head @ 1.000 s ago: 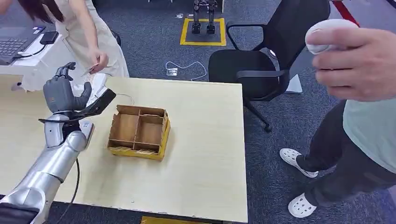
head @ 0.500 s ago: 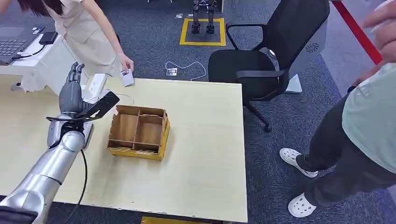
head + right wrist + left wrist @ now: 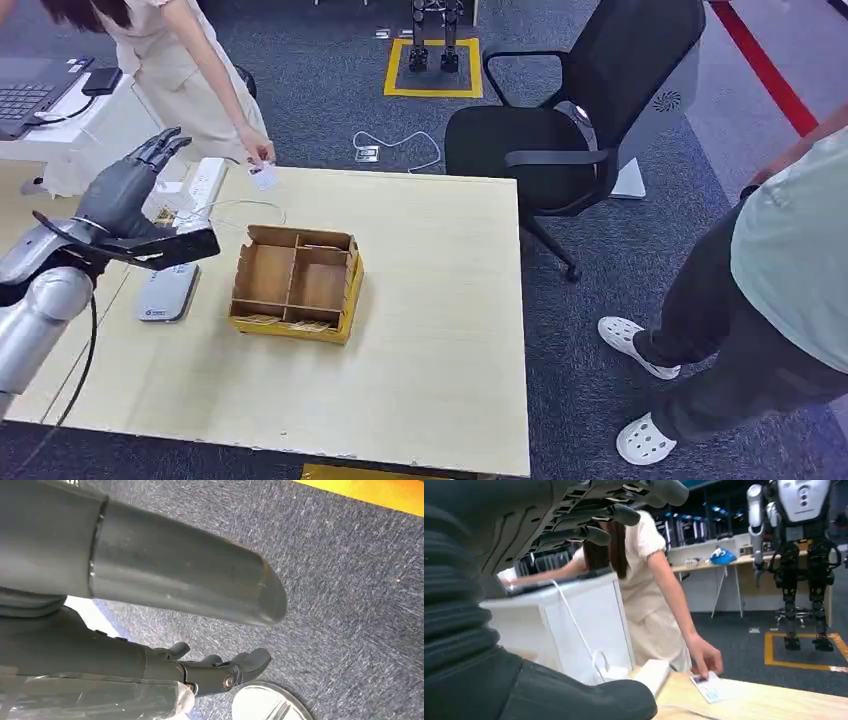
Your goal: Pass the card to the sensor for recognition and then transmit it.
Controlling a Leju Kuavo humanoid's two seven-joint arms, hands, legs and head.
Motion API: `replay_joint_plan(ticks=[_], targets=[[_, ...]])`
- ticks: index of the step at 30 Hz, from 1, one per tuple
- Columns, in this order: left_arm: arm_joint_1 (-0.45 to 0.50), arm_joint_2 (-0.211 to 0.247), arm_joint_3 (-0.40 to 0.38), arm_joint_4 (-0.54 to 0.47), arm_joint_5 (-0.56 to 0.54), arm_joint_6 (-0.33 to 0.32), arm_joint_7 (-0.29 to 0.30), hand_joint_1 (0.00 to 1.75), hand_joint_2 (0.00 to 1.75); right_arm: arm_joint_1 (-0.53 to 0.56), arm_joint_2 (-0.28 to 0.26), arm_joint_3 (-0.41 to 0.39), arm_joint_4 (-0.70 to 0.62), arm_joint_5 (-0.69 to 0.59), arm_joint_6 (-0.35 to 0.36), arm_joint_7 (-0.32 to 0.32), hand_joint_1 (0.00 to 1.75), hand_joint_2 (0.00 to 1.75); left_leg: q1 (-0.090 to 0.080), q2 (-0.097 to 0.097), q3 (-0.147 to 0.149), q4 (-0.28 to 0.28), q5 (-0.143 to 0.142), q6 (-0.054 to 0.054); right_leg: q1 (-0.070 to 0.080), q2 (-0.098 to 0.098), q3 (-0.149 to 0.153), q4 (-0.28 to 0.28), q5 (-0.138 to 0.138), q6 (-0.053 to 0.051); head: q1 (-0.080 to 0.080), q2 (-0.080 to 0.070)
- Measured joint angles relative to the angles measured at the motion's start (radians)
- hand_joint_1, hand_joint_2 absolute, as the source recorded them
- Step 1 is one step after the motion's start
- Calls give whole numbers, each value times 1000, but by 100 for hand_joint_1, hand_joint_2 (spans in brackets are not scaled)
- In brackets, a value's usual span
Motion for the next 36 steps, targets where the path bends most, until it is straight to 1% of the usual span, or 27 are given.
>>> replay_joint_plan(ticks=[3,7,10,15,19,20,23,27,29,32,36], targets=[[2,51,-16,-39,0,-7,-7,0,175,0,0,0,5,-3,0,-5,0,0,0,0,0,0,0,0,0,-1,0,0,0,0,0,0],[3,116,-45,-87,22,-58,-8,0,175,0,2,0,13,-3,0,-14,0,0,0,0,0,0,0,0,0,0,0,0,0,0,0,0],[3,161,-65,-123,33,-74,-11,0,175,0,3,0,18,-3,0,-14,0,0,0,0,0,0,0,0,0,0,0,0,0,0,0,0],[7,210,-87,-164,46,-93,-11,0,175,-1,5,0,23,-3,0,-14,0,0,0,0,-1,0,0,0,0,0,0,0,0,0,0,0],[39,253,-105,-210,45,-101,-3,0,175,0,7,0,23,-3,0,-14,0,0,0,0,-1,0,0,0,0,0,0,0,0,0,0,0],[55,275,-112,-229,47,-104,3,0,175,0,8,0,23,-2,0,-14,0,0,0,0,-1,0,0,0,0,0,0,0,0,0,0,0],[92,319,-123,-269,63,-107,12,0,175,3,9,-2,23,0,0,-11,0,0,0,0,-1,0,0,0,0,0,0,0,-1,0,0,0],[161,390,-125,-325,85,-101,26,0,175,8,9,-7,22,8,0,3,0,0,0,0,-1,-1,-1,-1,0,0,-1,0,-1,0,0,0],[192,413,-124,-349,84,-93,31,0,175,10,9,-11,21,17,0,12,0,0,0,0,-1,-1,-1,-1,0,0,0,0,-1,0,0,0],[272,451,-117,-385,74,-77,39,0,175,13,10,-19,20,29,0,15,0,0,0,1,-1,-1,-1,-1,0,0,-1,0,-1,0,0,0],[327,478,-109,-415,68,-71,40,0,175,15,10,-24,20,34,0,21,0,0,0,-1,-1,-1,-1,-1,0,-1,0,0,-1,0,0,0]])
